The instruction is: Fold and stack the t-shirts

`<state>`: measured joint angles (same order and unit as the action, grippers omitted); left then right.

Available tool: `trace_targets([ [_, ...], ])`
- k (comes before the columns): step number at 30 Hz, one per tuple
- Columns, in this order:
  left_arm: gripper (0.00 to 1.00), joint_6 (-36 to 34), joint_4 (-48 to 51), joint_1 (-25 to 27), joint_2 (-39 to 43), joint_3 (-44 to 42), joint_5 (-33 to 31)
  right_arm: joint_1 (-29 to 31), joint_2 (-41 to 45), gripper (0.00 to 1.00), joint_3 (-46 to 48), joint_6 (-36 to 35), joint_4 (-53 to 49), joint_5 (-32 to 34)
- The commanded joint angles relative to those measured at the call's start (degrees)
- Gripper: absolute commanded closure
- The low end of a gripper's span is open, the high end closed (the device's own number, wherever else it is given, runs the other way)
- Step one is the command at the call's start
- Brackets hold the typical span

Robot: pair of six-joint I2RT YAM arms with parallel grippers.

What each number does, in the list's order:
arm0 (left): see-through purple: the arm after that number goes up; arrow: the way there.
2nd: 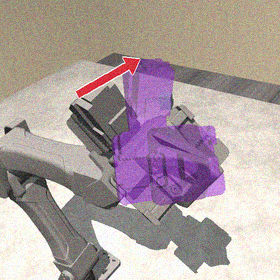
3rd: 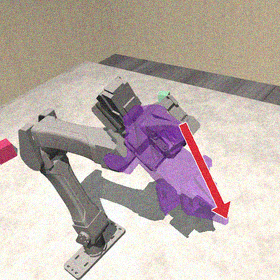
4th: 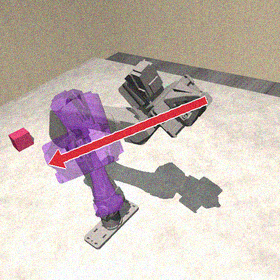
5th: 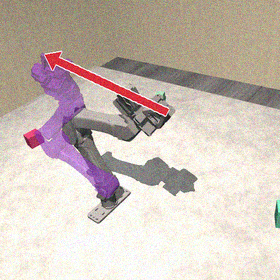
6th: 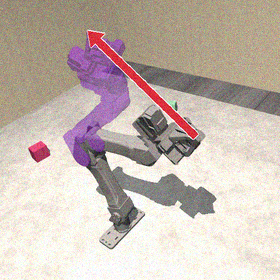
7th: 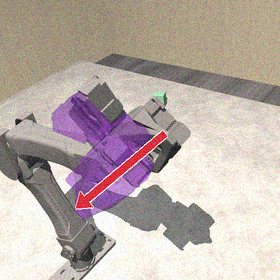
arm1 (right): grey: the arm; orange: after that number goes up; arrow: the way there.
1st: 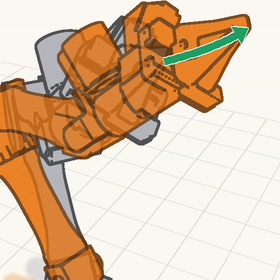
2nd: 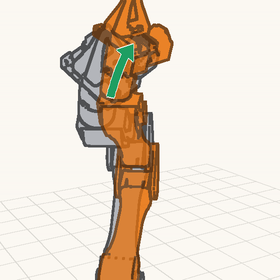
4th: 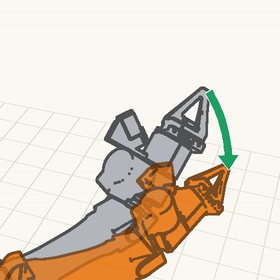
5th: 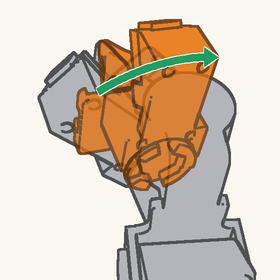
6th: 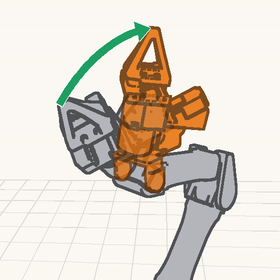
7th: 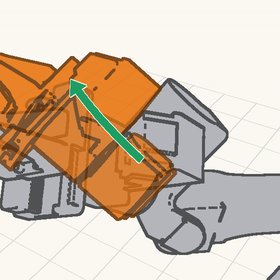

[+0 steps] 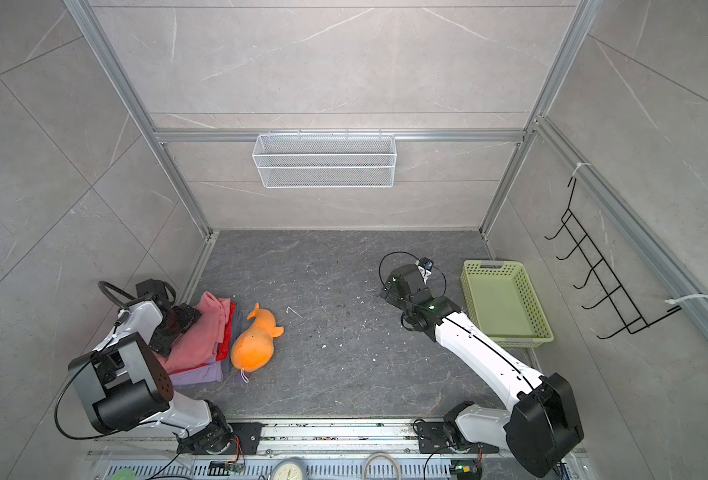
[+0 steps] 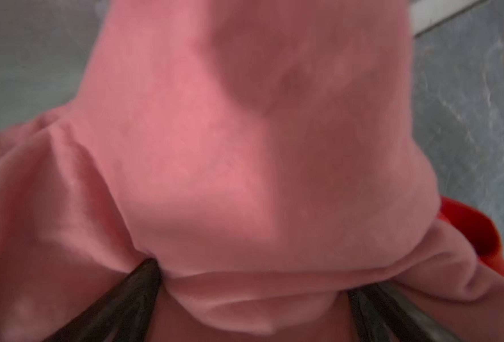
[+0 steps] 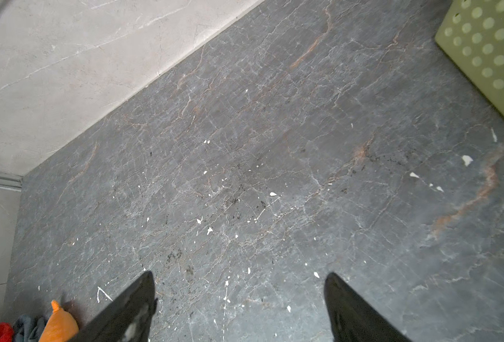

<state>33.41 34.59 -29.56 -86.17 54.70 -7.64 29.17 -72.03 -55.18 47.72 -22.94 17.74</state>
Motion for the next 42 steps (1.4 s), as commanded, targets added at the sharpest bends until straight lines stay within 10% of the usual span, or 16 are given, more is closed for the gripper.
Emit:
trace_targets([
  [1, 0.00, 1.82, -2.99, -3.66, -1.26, -5.33, 2.91, -0.25, 1.99, 0.10, -1.29, -0.97, -2.33, 1.97],
  [8, 0.00, -1.20, -8.28, -2.72, 7.70, -6.62, 11.00, -0.34, 4.01, 0.10, -2.07, -2.59, -3.68, 4.88],
  [17, 0.00, -11.56, -2.41, 14.86, 19.08, 6.36, 3.10, -0.43, 7.15, 0.00, -5.85, -10.93, -6.99, 16.29],
  [22, 0.00, -21.64, -14.15, 27.41, 21.05, 3.63, -3.21, -0.91, 8.97, 0.01, -5.68, -19.96, -5.18, 27.05],
  [27, 0.00, -26.59, -33.06, 29.49, 20.61, -7.47, -4.38, -2.49, 9.56, 0.00, -4.18, -29.24, -1.75, 32.93],
  [42, 0.00, -30.20, -68.01, 29.60, 13.57, -32.52, -5.35, -9.70, 8.72, 0.00, -0.14, -32.56, 5.63, 18.96],
])
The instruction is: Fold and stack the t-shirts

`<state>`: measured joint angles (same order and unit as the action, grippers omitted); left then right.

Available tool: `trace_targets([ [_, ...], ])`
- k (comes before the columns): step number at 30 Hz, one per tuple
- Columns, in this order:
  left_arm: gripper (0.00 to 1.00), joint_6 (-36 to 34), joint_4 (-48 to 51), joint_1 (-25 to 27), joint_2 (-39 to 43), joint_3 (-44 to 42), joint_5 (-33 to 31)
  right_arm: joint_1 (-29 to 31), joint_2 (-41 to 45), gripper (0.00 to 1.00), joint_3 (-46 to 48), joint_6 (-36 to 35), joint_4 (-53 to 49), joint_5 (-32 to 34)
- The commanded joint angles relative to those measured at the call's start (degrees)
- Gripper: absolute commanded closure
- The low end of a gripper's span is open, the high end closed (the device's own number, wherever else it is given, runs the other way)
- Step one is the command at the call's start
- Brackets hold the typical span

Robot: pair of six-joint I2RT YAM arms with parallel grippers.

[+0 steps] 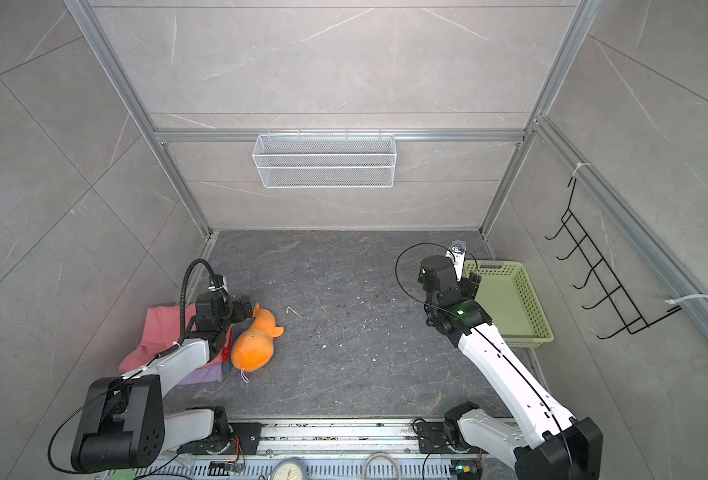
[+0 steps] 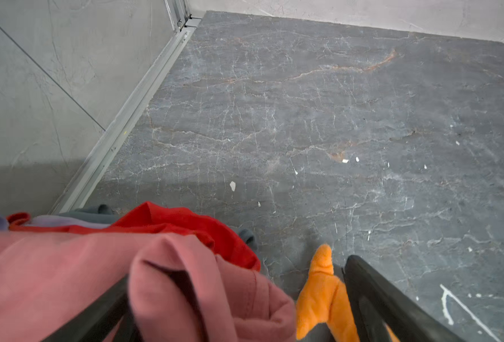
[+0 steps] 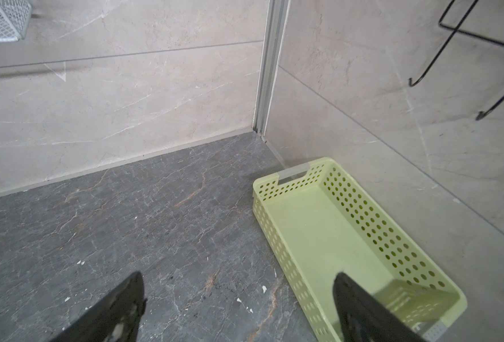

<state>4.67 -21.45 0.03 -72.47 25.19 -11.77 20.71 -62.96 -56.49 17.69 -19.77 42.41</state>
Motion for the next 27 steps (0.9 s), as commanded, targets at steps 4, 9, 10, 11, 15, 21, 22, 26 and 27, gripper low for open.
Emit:
trace_targets([
  [4, 0.00, -2.82, -23.08, -0.03, -2.87, -7.50, -3.00, -3.40, -1.27, 0.00, 6.61, -6.57, 12.12, -11.17],
  [9, 0.00, -3.46, -27.15, -0.03, -9.32, -6.46, -1.71, -6.46, -4.31, 0.00, 13.99, -9.42, 22.98, -16.92],
  [10, 0.00, -3.46, -28.89, -0.03, -11.27, -6.43, -1.67, -6.83, -5.26, 0.00, 15.26, -10.34, 25.45, -17.16],
  [11, 0.00, -3.40, -30.91, -0.03, -13.52, -6.47, -2.13, -7.32, -6.36, 0.01, 16.80, -11.27, 28.02, -17.19],
  [15, 0.00, -3.06, -31.42, -0.11, -14.12, -6.23, -3.24, -8.97, -9.55, 0.01, 21.71, -13.16, 36.52, -18.74],
  [21, 0.00, -2.62, -28.83, -0.24, -13.56, -5.53, -3.04, -11.36, -16.54, 0.00, 26.27, -15.43, 46.39, -22.23],
  [22, 0.00, -2.74, -29.56, -0.29, -13.88, -5.51, -3.24, -11.39, -17.98, 0.00, 26.49, -15.39, 47.40, -22.71],
  [26, 0.00, -2.68, -29.19, -0.28, -13.71, -5.50, -3.18, -11.90, -19.72, 0.01, 30.00, -14.44, 55.94, -22.35],
  [27, 0.00, -2.66, -28.99, -0.23, -13.68, -5.51, -3.02, -12.10, -20.76, 0.01, 30.73, -14.04, 56.96, -22.60],
])
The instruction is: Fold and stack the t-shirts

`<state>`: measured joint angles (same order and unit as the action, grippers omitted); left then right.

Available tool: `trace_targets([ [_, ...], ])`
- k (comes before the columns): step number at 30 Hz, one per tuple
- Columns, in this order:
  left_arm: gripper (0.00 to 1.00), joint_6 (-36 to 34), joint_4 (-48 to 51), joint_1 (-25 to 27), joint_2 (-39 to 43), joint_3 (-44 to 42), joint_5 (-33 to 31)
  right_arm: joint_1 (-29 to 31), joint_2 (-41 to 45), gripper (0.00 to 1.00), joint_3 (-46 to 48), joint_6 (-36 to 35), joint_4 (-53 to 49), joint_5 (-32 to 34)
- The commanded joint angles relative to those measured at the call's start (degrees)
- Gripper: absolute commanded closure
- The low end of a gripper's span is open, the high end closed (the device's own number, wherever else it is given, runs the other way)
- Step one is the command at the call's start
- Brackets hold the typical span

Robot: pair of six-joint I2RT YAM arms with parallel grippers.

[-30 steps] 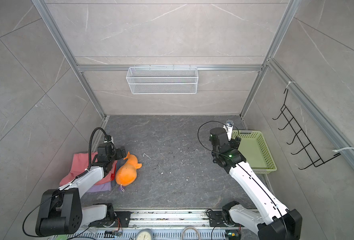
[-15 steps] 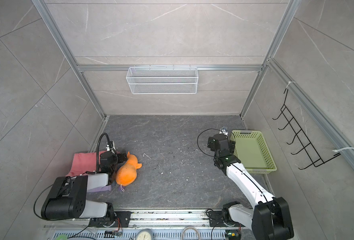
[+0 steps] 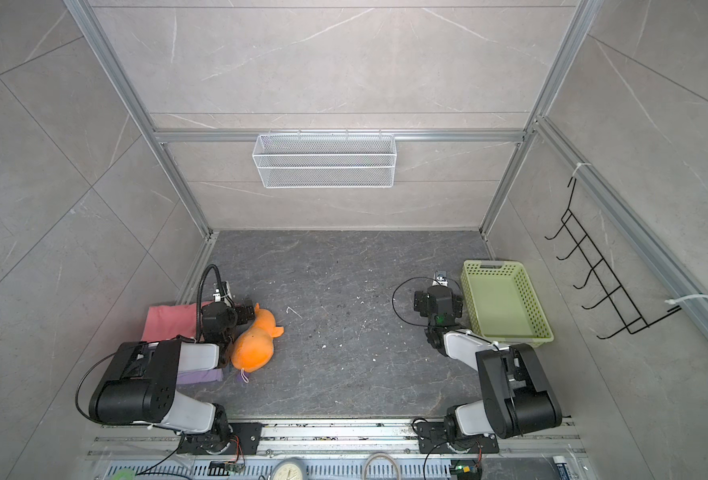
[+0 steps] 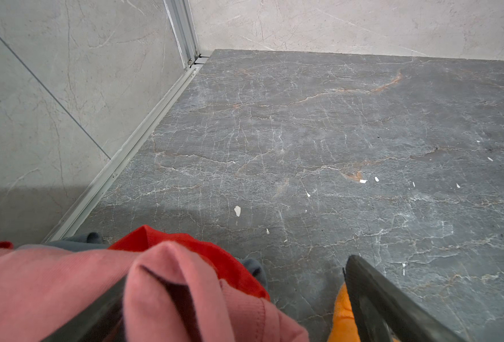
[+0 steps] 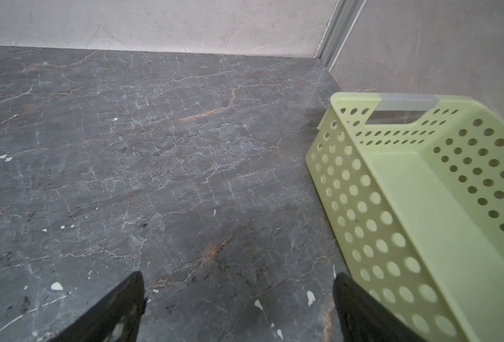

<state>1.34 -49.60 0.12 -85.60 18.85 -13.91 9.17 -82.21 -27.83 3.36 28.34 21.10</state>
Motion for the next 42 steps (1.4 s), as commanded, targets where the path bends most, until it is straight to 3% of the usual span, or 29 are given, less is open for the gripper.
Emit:
trace_targets([
  [1, 0.00, 0.75, -0.84, -0.37, -0.53, 0.93, -0.94, -0.62, -3.38, 0.00, 3.53, -1.14, 15.79, -1.44],
  [3, 0.00, 0.71, -0.88, -0.36, -0.46, 0.79, -0.95, -0.78, -1.88, 0.00, 3.02, -0.13, 11.24, -3.10],
  [6, 0.00, 0.63, -0.83, -0.36, -0.53, 0.92, -0.95, -0.90, -2.26, 0.00, 4.10, -1.09, 13.93, -5.38],
  [9, 0.00, 0.71, -0.77, -0.38, -0.54, 0.91, -1.03, -0.91, -6.12, 0.01, 9.35, -2.33, 29.02, -5.96],
  [11, 0.00, 0.70, -0.76, -0.37, -0.61, 0.99, -1.04, -1.03, -3.80, 0.00, 7.19, -1.29, 19.91, -6.71],
  [13, 0.00, 0.77, -0.75, -0.38, -0.70, 1.01, -1.03, -1.09, -6.03, 0.01, 8.36, -2.18, 26.61, -6.42],
  [15, 0.00, 0.80, -0.58, -0.50, -0.79, 1.16, -0.99, -1.10, -4.33, 0.00, 7.38, -1.38, 21.10, -6.58],
  [17, 0.00, 0.77, -0.49, -0.48, -0.73, 1.17, -0.90, -1.12, -5.51, 0.00, 8.01, -1.85, 24.88, -6.42],
  [42, 0.00, 0.78, -0.67, -0.50, -0.53, 1.01, -0.86, -1.17, -4.71, 0.00, 7.88, -2.12, 23.43, -6.07],
])
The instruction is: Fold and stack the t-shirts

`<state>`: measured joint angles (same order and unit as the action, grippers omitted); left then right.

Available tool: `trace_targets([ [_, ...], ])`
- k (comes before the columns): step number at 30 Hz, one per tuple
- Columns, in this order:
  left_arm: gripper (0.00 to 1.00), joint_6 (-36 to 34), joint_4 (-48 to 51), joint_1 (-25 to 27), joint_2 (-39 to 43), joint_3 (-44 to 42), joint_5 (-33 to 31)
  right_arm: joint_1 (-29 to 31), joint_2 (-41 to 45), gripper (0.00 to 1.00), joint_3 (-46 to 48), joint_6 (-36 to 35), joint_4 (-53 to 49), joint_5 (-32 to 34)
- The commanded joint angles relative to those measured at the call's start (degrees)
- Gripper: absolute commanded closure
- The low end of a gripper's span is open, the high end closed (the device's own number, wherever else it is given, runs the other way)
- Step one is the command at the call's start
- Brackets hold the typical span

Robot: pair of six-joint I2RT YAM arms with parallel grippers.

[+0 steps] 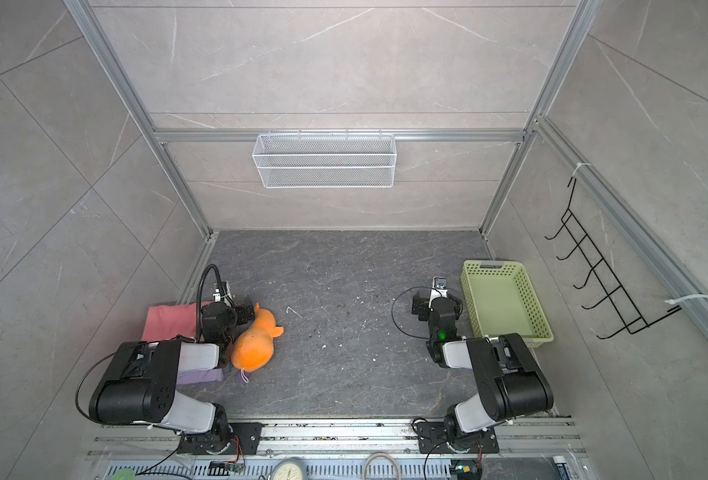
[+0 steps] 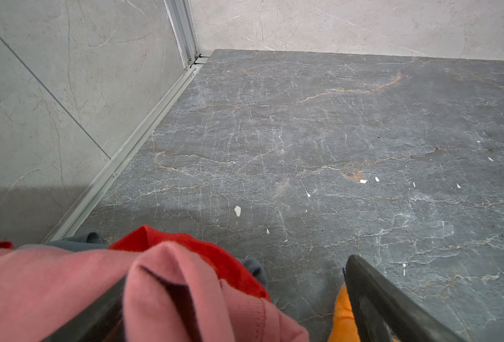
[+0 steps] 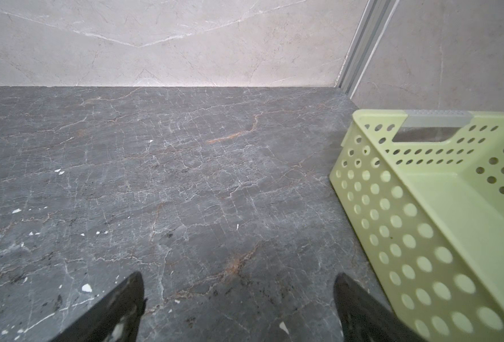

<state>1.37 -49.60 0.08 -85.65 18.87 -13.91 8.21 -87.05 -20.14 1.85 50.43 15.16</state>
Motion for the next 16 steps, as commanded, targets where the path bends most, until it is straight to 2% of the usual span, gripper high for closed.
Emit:
trace_targets([
  [1, 0.00, 0.78, -0.67, -0.50, -0.49, 0.99, -0.86, -0.15, 0.08, 0.00, 0.19, -0.53, 1.33, -0.13],
  [16, 0.00, 0.83, -0.64, -0.58, -0.54, 1.04, -0.67, -0.15, -0.09, 0.00, -0.07, -0.46, 1.05, -0.22],
])
